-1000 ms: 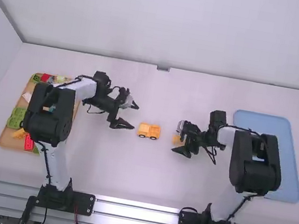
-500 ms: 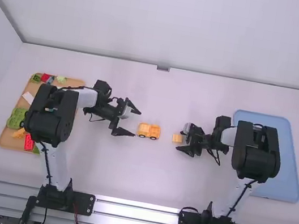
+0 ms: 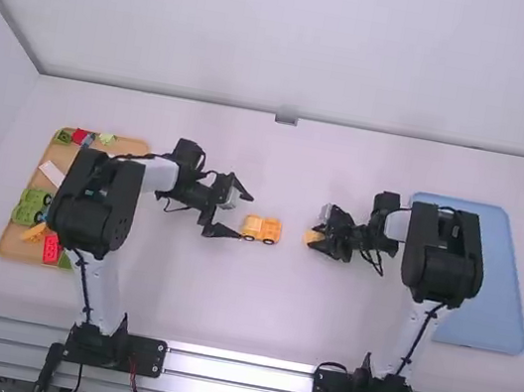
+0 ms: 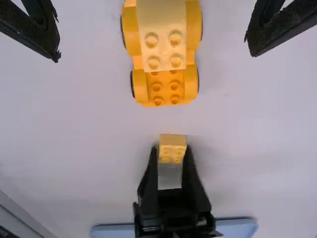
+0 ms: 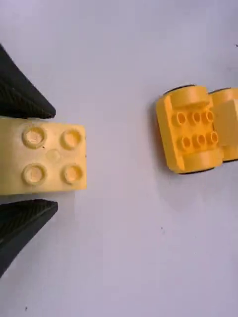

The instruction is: Assemble lego blocks to make yellow taxi

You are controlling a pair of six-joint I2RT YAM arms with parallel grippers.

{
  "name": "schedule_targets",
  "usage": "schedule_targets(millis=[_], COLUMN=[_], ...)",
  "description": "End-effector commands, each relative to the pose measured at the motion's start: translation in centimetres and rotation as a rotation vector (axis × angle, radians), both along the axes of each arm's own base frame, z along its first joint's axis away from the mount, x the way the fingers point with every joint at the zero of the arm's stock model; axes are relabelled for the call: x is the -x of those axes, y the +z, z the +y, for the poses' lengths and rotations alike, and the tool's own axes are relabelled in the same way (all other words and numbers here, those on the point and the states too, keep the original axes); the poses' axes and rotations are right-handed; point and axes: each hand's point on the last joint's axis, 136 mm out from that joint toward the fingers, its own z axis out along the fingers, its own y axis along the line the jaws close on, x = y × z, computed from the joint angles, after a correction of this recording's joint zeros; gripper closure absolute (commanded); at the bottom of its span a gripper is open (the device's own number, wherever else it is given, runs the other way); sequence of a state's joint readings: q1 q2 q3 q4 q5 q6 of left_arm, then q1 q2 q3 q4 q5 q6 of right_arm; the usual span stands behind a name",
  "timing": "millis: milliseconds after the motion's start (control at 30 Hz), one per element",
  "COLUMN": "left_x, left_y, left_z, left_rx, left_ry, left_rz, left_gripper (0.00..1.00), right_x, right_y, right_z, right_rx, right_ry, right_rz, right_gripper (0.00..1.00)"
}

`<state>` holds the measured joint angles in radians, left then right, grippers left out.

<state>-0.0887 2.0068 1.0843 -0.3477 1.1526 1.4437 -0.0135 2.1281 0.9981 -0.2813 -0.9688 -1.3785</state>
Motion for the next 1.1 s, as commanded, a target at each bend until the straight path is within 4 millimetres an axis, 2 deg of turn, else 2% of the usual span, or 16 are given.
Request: schedule_targets(millis=[0, 100, 200, 267, 333, 400, 533, 733, 900, 1067], left_x=[0.2, -0.2, -0.5, -0.4, -0.4, -0.4, 0.4, -0.5, -0.8, 0.4], left_y=[-0.3, -1.2, -2.9, -3.2, -4.1, -4.7, -5.5, -7.0, -6.8, -6.2], left_z=[-0.4, -0.7, -1.6, -2.1, -2.8, -3.0, -3.9, -3.2, -2.3, -2.0], left_rx=[0.007, -0.014, -0.053, -0.053, -0.074, -0.097, -0.101, -0.128, -0.102, -0.039], left_ry=[0.022, 0.046, 0.108, 0.117, 0.159, 0.192, 0.174, 0.202, 0.209, 0.145], left_rz=[0.058, 0.043, 0.048, 0.042, 0.030, 0.030, 0.021, 0.066, 0.077, 0.039], left_gripper=[0.01, 0.01, 0.01, 0.01, 0.01, 0.01, 0.01, 0.00, 0.04, 0.12], right_x=[0.2, 0.0, -0.1, 0.1, 0.2, 0.0, -0.7, -1.6, -0.8, 0.0], right_y=[-0.5, -0.2, 1.4, 2.2, 4.2, 5.4, 7.0, 8.9, 9.7, 8.0], right_z=[-0.1, 0.1, 0.0, 0.2, 0.9, 1.7, 3.2, 5.5, 6.7, 8.1], right_rx=[0.005, 0.004, -0.004, -0.004, -0.012, -0.024, -0.026, 0.063, 0.090, 0.057], right_ry=[0.022, 0.021, 0.044, 0.062, 0.105, 0.123, 0.141, 0.108, 0.145, 0.128], right_rz=[0.002, 0.017, 0.037, 0.038, 0.020, -0.001, -0.049, -0.089, -0.130, -0.129], right_gripper=[0.60, 0.67, 0.69, 0.70, 0.71, 0.71, 0.71, 0.73, 0.73, 0.73])
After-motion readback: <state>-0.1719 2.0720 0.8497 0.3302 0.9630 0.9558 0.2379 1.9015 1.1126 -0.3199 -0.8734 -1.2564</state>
